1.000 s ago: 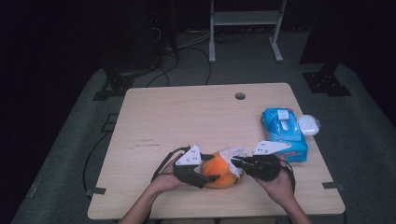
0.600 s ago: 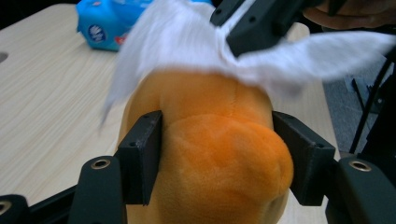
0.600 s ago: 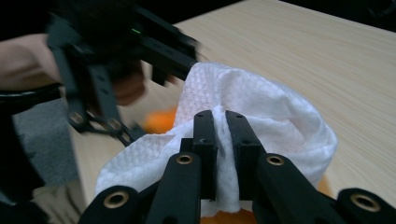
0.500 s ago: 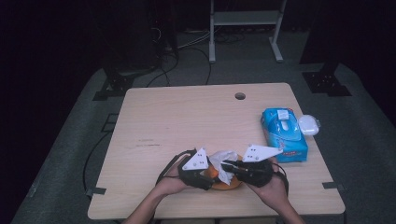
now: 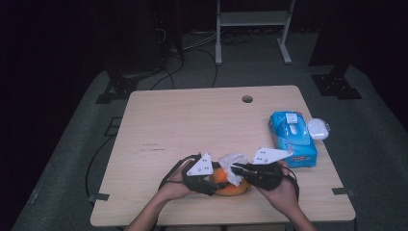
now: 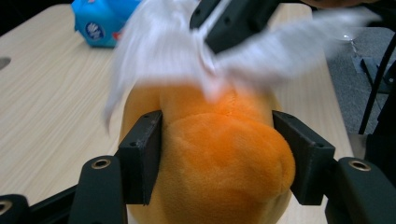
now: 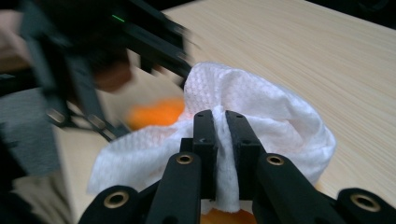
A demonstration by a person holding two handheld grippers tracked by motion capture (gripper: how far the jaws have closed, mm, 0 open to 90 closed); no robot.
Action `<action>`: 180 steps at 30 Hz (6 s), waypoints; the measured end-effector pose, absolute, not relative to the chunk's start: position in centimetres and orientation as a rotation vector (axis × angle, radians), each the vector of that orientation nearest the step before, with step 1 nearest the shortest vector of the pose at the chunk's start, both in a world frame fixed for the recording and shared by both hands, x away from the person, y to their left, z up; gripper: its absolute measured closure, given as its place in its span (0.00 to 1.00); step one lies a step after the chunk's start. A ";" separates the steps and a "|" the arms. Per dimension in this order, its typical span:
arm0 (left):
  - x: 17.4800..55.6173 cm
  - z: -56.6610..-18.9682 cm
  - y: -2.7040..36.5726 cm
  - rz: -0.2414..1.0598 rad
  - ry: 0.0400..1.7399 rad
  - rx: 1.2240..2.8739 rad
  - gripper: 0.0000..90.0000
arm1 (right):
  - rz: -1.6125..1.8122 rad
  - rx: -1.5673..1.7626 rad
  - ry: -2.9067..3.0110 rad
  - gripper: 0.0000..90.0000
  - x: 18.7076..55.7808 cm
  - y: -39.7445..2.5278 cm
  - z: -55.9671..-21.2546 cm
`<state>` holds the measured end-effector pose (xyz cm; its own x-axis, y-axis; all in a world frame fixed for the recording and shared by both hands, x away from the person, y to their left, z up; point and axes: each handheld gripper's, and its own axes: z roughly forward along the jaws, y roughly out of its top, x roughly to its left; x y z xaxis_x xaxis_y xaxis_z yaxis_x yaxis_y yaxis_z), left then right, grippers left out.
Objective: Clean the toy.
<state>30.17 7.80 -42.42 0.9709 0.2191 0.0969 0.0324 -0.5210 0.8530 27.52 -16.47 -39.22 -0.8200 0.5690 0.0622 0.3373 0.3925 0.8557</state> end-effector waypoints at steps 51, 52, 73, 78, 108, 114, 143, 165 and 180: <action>31.7 -43.0 10.1 0.161 0.291 2.072 0.41 | 1.422 0.936 2.421 0.91 28.9 -18.4 -40.5; 31.7 -43.1 10.1 0.159 0.292 2.070 0.41 | 1.420 0.935 2.424 0.91 29.0 -18.2 -40.6; 30.6 -41.3 7.5 0.458 0.218 1.997 0.48 | 1.413 0.995 2.338 0.91 28.9 -19.0 -40.5; 31.2 -43.1 7.0 0.446 0.241 2.032 0.37 | 1.427 1.025 2.311 0.91 29.6 -19.3 -40.7; 31.1 -41.5 8.3 0.111 0.270 2.067 0.29 | 1.376 0.883 2.471 0.91 28.3 -17.2 -40.9; 32.2 -41.8 8.8 0.087 0.412 2.082 0.21 | 1.393 0.942 2.475 0.91 28.6 -18.4 -41.2; 32.1 -42.0 8.2 0.134 0.390 2.084 0.41 | 1.394 0.939 2.464 0.91 28.8 -19.0 -41.4; 33.2 -43.7 10.0 0.137 0.404 2.039 0.33 | 1.390 0.958 2.401 0.91 28.9 -18.2 -42.0; 32.2 -43.6 8.9 0.201 0.324 2.085 0.31 | 1.410 1.032 2.412 0.91 29.8 -19.1 -42.7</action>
